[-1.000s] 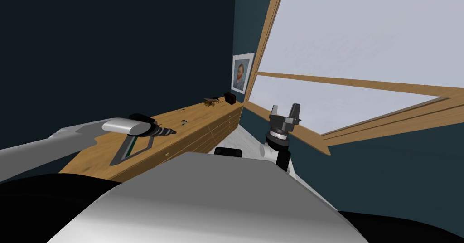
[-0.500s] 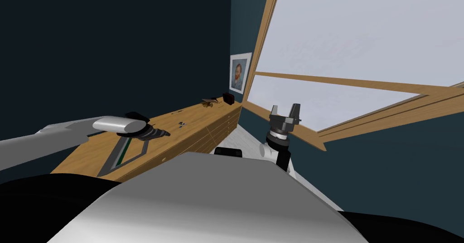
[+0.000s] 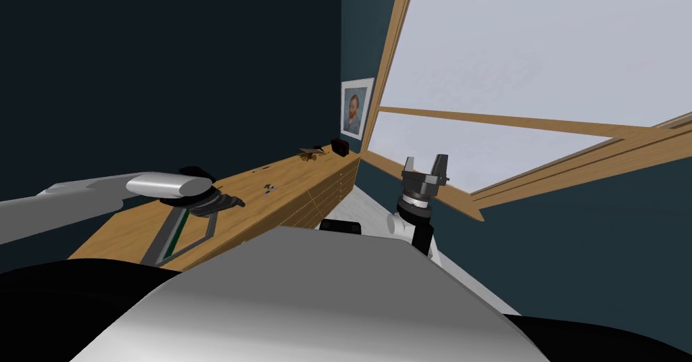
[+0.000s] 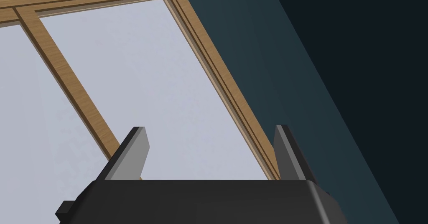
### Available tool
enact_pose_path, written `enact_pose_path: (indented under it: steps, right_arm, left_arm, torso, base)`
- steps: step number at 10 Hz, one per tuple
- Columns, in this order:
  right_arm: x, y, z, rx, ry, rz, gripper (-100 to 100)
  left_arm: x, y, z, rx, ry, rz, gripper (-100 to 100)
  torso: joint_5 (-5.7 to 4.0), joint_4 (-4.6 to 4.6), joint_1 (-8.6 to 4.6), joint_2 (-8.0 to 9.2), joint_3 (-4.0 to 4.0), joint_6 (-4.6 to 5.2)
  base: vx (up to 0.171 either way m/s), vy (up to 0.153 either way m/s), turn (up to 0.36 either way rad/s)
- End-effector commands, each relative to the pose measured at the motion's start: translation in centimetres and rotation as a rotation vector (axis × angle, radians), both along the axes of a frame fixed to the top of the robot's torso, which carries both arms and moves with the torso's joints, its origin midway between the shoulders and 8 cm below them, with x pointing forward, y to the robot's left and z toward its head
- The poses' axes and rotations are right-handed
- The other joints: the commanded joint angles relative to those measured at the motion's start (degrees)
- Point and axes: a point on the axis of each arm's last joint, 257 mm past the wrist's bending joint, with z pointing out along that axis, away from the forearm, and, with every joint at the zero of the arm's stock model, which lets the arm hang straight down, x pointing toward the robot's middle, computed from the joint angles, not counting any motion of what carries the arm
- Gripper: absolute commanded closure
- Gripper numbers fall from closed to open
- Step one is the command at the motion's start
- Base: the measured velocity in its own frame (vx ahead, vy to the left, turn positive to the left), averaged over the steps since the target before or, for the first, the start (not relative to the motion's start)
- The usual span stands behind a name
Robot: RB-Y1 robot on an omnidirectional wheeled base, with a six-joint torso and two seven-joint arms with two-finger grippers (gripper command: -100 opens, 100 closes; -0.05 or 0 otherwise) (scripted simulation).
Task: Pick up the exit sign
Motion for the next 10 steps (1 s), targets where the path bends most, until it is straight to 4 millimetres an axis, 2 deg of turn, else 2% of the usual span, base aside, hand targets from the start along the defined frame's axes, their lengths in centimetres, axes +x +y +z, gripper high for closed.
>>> enact_pose_path:
  steps: [1,2,3,5,6,7,8,10]
  right_arm:
    - [0.0,0.0,0.0,0.000,0.000,0.000,0]
    - [0.0,0.0,0.0,0.000,0.000,0.000,0]
    - [0.0,0.0,0.0,0.000,0.000,0.000,0]
    - [0.0,0.0,0.0,0.000,0.000,0.000,0]
    - [0.0,0.0,0.0,0.000,0.000,0.000,0]
    - [0.0,0.0,0.0,0.000,0.000,0.000,0]
    - [0.0,0.0,0.0,0.000,0.000,0.000,0]
    - [0.0,0.0,0.0,0.000,0.000,0.000,0]
  left_arm:
    - [-2.0,0.7,0.3,-0.002,0.038,0.097,-100]
    - [-3.2,0.9,0.2,-0.005,0.059,0.148,-100]
    - [-3.2,0.9,0.2,-0.005,0.059,0.148,-100]
    - [-5.5,0.9,-0.3,-0.019,0.097,0.230,-100]
    - [-4.9,0.9,-0.3,-0.014,0.086,0.202,-100]
    - [-5.0,0.9,-0.3,-0.015,0.087,0.209,0]
    - [-5.8,1.4,-1.2,-0.014,0.087,0.207,-100]
    - [-6.8,2.0,-2.3,-0.012,0.088,0.205,-100]
  torso:
    - [0.00,0.00,0.00,0.00,0.00,0.00]
    - [0.01,0.00,0.07,-0.02,-0.01,-0.01]
    - [0.04,0.00,0.15,-0.02,-0.01,-0.01]
    - [0.02,0.01,0.06,0.02,0.01,-0.02]
    - [0.05,-0.01,0.20,-0.05,-0.02,-0.02]
    - [0.04,-0.01,0.07,-0.02,-0.01,-0.01]
    - [-0.01,0.01,-0.10,0.03,0.02,-0.02]
    - [-0.04,0.01,-0.24,0.01,0.01,-0.03]
  base:
    - [0.023,0.068,-0.078]
    - [0.021,0.085,-0.059]
    - [0.012,0.064,-0.016]
    - [0.026,0.081,-0.019]
    - [0.020,0.057,-0.010]
    - [0.001,0.007,-0.003]
    - [0.007,-0.009,0.026]
    - [0.029,-0.025,0.025]
